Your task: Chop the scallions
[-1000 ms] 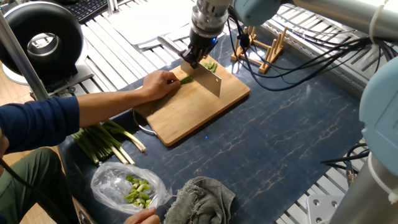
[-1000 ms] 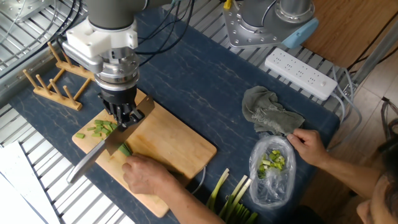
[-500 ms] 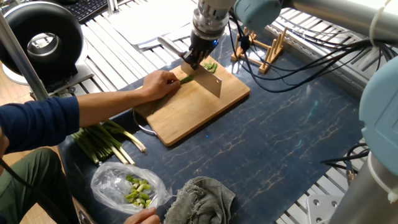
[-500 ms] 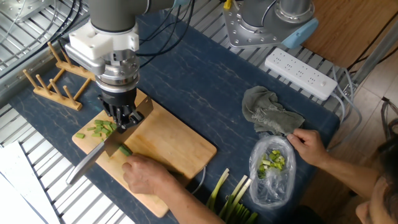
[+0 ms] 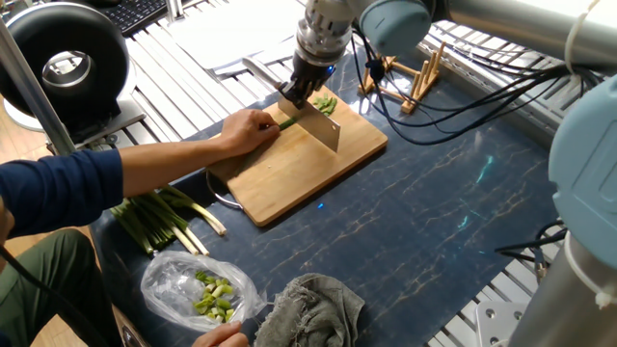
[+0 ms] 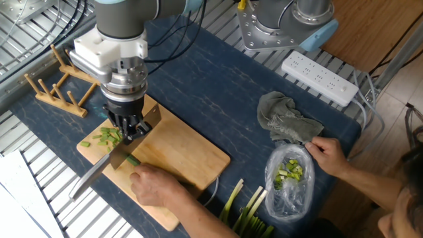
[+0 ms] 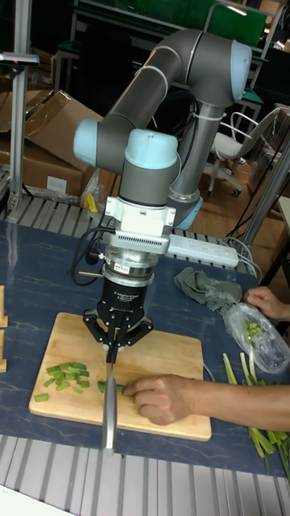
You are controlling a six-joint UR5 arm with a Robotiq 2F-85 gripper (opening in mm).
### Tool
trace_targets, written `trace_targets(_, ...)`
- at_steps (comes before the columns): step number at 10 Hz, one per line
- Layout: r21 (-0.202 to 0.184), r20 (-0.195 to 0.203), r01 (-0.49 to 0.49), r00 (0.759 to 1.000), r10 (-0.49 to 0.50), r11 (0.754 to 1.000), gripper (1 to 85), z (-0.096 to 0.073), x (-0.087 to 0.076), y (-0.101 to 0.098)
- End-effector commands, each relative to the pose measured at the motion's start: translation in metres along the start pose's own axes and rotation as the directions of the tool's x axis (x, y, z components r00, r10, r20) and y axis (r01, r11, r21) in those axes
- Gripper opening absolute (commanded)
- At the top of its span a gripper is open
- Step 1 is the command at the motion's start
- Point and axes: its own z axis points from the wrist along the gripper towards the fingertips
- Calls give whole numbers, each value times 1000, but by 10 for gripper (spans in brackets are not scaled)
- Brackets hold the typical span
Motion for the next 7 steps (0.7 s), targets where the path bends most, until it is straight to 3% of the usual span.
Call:
trace_targets(1,-7,12,-8,1000,9,1000,13,2,-4,2)
trace_targets(7,-11,25,0,1000,1,1000,13,2,-13,-5)
